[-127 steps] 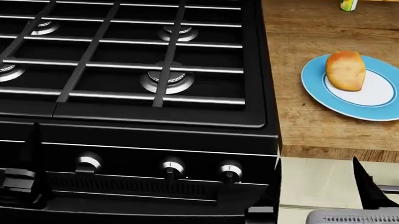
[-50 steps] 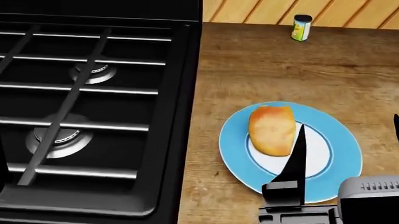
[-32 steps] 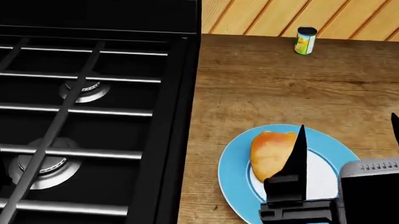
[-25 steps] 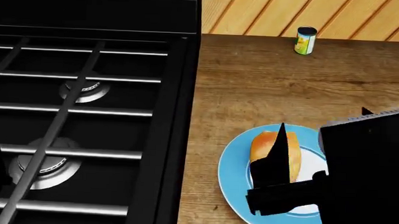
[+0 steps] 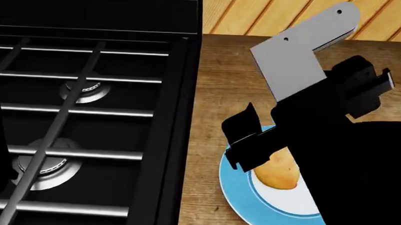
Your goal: Pick the chicken breast from the counter and place it in the microwave.
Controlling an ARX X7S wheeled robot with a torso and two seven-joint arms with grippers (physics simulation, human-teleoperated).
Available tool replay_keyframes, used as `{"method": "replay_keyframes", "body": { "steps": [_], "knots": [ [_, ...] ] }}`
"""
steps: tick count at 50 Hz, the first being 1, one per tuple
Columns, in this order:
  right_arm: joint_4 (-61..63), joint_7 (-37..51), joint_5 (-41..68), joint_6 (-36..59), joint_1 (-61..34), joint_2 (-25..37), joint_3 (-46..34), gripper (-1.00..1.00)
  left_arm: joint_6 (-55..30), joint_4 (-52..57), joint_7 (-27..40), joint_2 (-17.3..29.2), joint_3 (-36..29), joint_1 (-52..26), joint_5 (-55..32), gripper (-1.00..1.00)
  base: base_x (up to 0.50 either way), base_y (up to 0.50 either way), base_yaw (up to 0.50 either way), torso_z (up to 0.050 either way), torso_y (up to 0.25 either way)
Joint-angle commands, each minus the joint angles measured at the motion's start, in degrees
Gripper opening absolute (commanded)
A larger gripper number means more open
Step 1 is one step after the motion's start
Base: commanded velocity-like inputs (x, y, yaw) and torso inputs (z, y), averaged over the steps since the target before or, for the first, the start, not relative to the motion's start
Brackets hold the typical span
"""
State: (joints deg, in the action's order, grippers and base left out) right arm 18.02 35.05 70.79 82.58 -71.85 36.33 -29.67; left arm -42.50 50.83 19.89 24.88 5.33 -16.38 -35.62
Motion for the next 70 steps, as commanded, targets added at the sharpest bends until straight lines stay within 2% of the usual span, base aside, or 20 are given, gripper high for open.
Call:
{"method": "replay_keyframes", "body": {
  "steps": [1, 41, 53, 70],
  "knots": [
    [-7.83, -4.44, -4.18, -1.97, -1.88, -2.47, -7.27, 1.00, 0.36, -0.14, -0.24, 0.45, -0.24, 0.19, -0.33, 1.00, 0.00, 0.00, 0.00, 0.000, 0.000],
    [-19.32, -8.52, -11.93, -12.79, 5.58, -5.17, -13.25, 1.00, -2.64, 4.52, 2.16, 3.60, 4.82, 2.83, -8.44, 1.00, 0.00, 0.00, 0.00, 0.000, 0.000],
    [-21.78, -9.16, -13.22, -14.98, 7.75, -5.59, -14.28, 1.00, -3.80, 4.87, 3.42, 4.16, 4.79, 1.33, -10.88, 1.00, 0.00, 0.00, 0.00, 0.000, 0.000],
    [-24.61, -9.67, -14.54, -16.77, 9.45, -6.03, -15.41, 1.00, -3.10, 5.46, 3.90, 5.18, 5.34, 3.21, -12.12, 1.00, 0.00, 0.00, 0.00, 0.000, 0.000]
  ]
}}
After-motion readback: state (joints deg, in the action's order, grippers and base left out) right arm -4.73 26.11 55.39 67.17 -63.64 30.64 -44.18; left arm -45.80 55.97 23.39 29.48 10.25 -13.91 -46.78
